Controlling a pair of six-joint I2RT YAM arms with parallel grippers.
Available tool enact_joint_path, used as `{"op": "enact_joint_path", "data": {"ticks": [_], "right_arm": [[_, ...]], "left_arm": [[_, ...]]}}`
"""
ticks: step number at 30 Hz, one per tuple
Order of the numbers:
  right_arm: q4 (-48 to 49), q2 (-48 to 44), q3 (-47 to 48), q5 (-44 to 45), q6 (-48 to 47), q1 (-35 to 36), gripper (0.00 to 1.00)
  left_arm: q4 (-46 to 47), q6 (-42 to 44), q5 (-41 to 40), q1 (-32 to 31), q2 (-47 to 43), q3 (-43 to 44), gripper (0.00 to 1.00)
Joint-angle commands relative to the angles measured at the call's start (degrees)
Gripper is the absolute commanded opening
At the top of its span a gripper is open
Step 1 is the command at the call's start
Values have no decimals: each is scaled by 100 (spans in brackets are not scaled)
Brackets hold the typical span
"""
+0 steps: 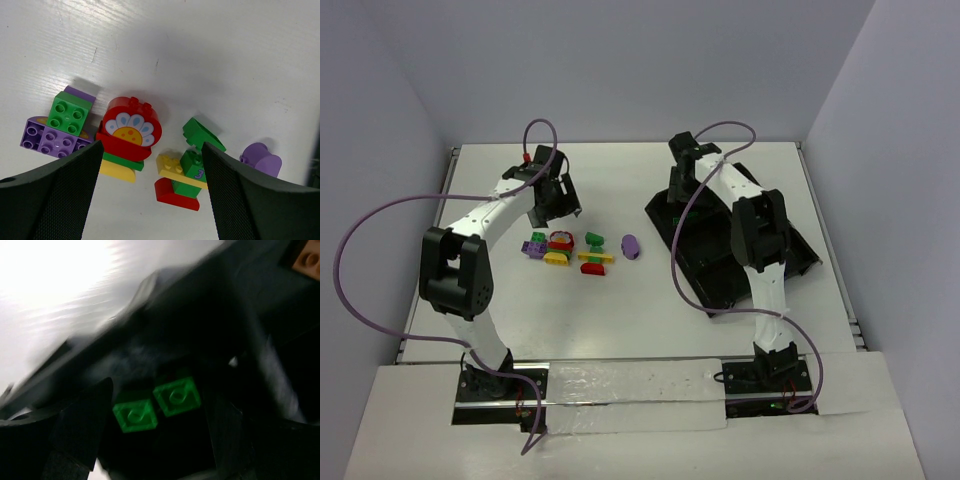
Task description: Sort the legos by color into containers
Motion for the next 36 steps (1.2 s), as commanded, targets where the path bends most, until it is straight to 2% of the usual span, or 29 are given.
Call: {"op": "enact_joint_path", "data": {"ticks": [1,4,11,20,27,36], "right_arm": [[-182,133,103,-64,49,-19,80],[146,187,-55,-688,-24,-15,80],[507,14,33,-1202,-206,36,79],[756,-984,-199,-292,-719,517,79],[1154,-1724,-1215,-95,-1097,1399,79],[1152,-1347,-1549,-376,-637,1937,84]], "left_arm": [[223,96,-75,73,-40,173,87],[226,134,-160,95,-58,114,87],[263,136,-200,135,-109,23,87],[318,9,-103,135,-212,-145,87],[294,-45,-168,135,-224,-214,87],[293,-92,-250,143,-374,-315,88]]}}
